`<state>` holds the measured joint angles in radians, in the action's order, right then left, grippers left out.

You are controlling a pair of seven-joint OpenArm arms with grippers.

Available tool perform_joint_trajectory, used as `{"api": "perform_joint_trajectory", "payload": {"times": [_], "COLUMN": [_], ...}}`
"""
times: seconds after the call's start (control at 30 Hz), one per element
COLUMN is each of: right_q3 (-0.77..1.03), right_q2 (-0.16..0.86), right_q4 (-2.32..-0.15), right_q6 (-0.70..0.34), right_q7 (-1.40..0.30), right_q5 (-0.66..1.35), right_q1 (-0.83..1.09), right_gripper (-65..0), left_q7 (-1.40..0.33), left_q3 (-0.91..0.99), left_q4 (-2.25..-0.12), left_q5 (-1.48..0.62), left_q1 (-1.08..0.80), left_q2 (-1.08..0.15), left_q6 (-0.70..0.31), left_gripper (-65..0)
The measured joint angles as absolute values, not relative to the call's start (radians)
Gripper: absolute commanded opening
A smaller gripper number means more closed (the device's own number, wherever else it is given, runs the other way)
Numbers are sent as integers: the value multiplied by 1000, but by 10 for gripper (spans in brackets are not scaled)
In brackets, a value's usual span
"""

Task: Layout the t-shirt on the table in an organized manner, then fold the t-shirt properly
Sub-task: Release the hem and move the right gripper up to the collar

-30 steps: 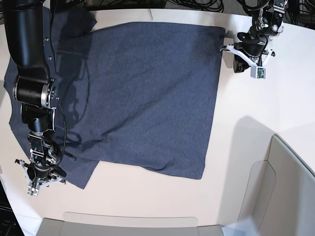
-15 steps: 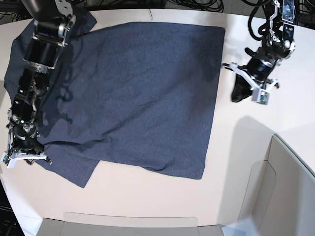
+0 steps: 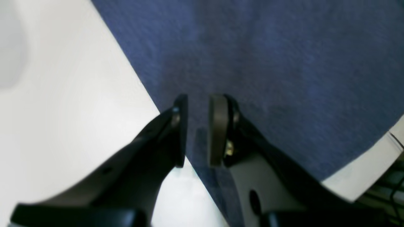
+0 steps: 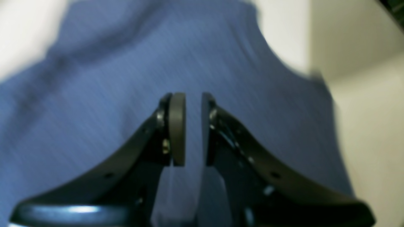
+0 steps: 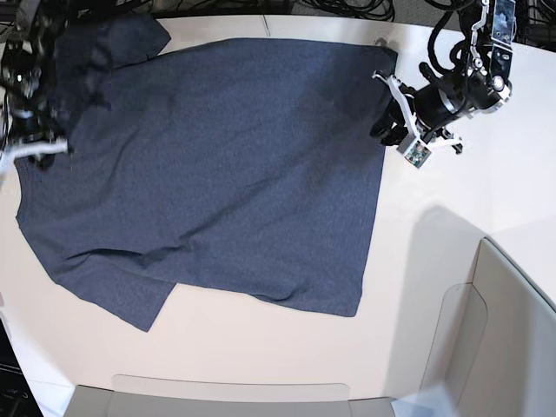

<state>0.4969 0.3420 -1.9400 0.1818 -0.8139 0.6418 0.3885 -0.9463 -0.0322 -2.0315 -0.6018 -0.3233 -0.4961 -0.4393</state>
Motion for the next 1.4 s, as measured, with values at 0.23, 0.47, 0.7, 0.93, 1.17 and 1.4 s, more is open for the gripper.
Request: {"api": "perform_joint_trajectory", "payload": {"times": [0.23, 0.47, 0.7, 0.93, 1.17, 1.4], "right_q3": [904, 1176, 1401, 1380, 1348, 1305], "right_q2": [144, 88, 130, 164, 179, 180], "right_q4": [-1993, -1962, -1698, -1430, -1540, -1537], "right_q6": [-106, -381, -386, -424, -450, -451], "right_q7": [-789, -1089, -1285, -1316, -1320, -1324], "right_q5": [627, 754, 911, 1072, 1126, 1168], "right_q1": [455, 402, 405, 449, 441, 456], "right_gripper": [-554, -487, -388, -374, -374, -375], "left_q7": [-964, -961, -961, -960, -959, -960], "left_q3": [113, 118, 121, 119, 118, 118], "left_q4": [-2032, -2032, -2032, -2032, -2032, -2032], "left_q5": [-598, -609, -605, -605, -604, -604], "left_q1": [-394, -408, -443, -471, -471, -469], "left_q2": [-496, -492, -489, -490, -488, -488], "left_q6": [-438, -445, -440, -442, -442, -442], "left_gripper": [-514, -449, -448, -447, -447, -447]}}
